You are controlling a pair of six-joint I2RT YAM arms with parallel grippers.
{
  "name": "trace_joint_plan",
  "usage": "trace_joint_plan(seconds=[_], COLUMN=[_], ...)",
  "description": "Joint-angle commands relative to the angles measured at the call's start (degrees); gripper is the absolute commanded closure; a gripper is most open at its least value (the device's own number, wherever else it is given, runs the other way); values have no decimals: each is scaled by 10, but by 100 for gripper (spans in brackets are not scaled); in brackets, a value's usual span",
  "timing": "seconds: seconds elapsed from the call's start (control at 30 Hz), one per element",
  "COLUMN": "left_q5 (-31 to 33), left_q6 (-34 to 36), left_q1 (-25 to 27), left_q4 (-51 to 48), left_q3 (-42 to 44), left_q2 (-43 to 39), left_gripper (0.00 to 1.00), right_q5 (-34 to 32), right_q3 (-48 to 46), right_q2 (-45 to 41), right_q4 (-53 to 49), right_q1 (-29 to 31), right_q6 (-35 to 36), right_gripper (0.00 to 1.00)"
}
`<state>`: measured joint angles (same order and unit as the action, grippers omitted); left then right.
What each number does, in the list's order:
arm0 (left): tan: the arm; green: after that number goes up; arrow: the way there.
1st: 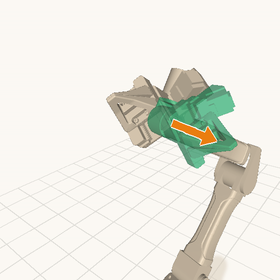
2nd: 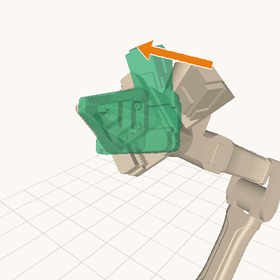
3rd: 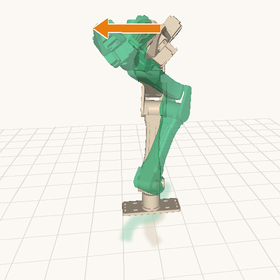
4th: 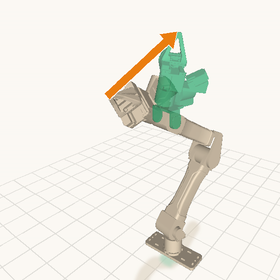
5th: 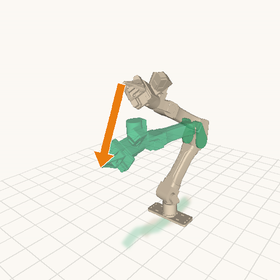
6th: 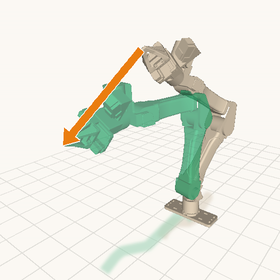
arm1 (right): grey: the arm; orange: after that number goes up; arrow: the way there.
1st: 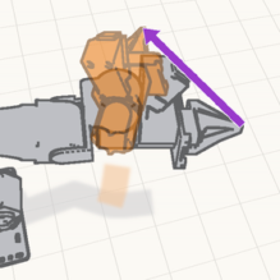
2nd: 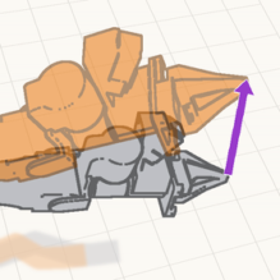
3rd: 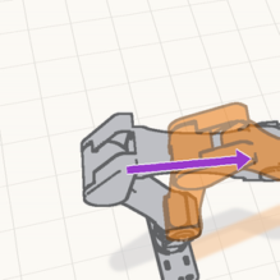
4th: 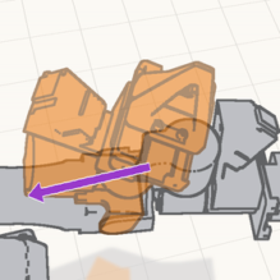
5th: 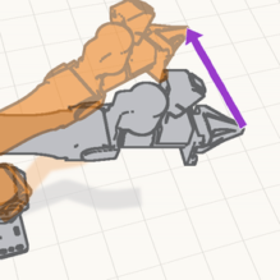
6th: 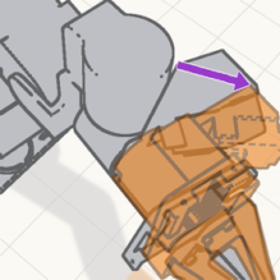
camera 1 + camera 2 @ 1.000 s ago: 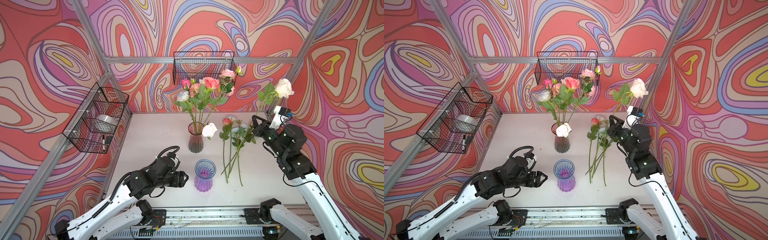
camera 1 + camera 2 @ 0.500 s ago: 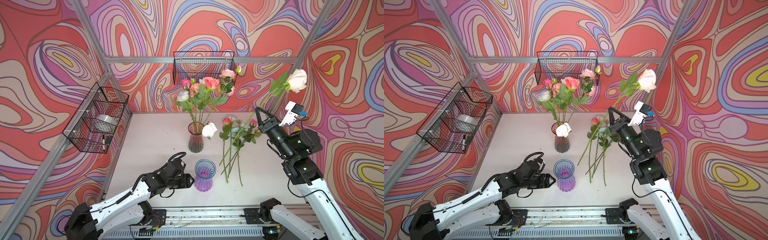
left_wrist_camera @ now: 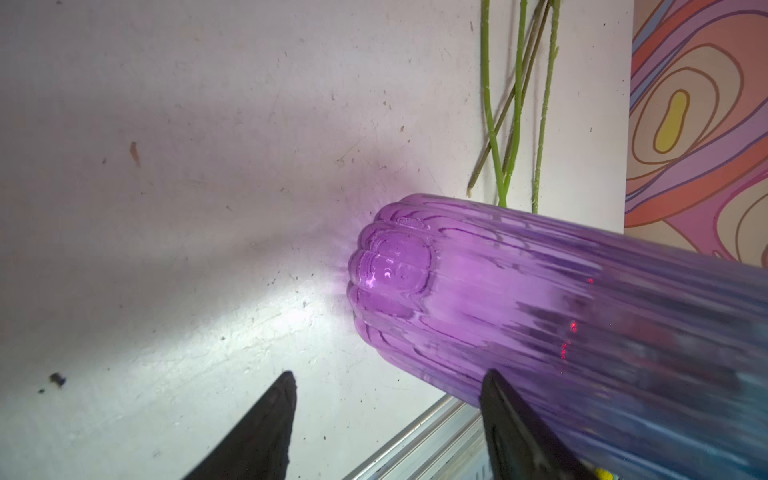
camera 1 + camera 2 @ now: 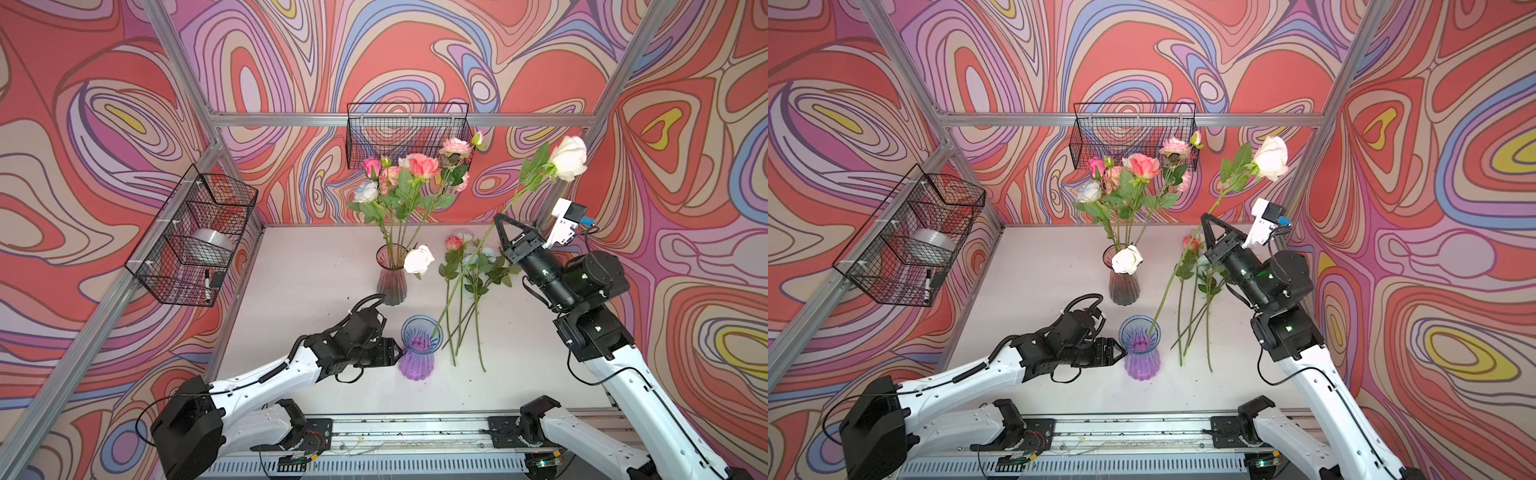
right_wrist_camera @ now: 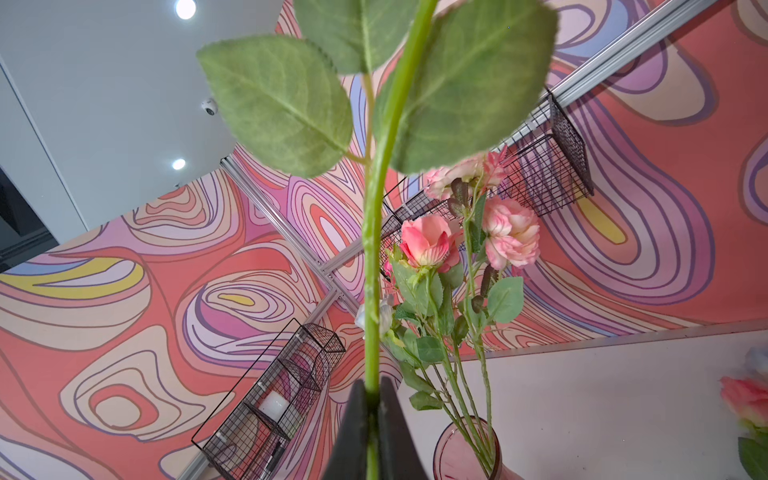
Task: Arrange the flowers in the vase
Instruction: 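Lower the cream rose stem into the purple-blue vase with the right gripper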
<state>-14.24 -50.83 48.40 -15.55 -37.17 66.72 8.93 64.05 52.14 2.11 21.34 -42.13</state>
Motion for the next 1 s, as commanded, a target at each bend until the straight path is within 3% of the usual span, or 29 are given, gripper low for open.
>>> trace_joint_plan(seconds=[0.0,0.37,0.63,0.97], left_q5=[-13,-23,7,51], left_q6=[8,11,33,53], left_q1=[2,2,3,-15], left_q4=[36,73,40,-27], left_q3=[-24,-54,-62,-56], left_q2=[26,76,54,-10], left_gripper=[30,29,23,18], right_q5=[6,17,26,24], right_q3=[-13,-91,-147,-162], right_q2=[0,-25,-34,-32], right_q4=[-2,-17,-15,-76], right_q1=[15,46,93,130], right_q6=[24,73,75,98], right_gripper=[100,100,100,81])
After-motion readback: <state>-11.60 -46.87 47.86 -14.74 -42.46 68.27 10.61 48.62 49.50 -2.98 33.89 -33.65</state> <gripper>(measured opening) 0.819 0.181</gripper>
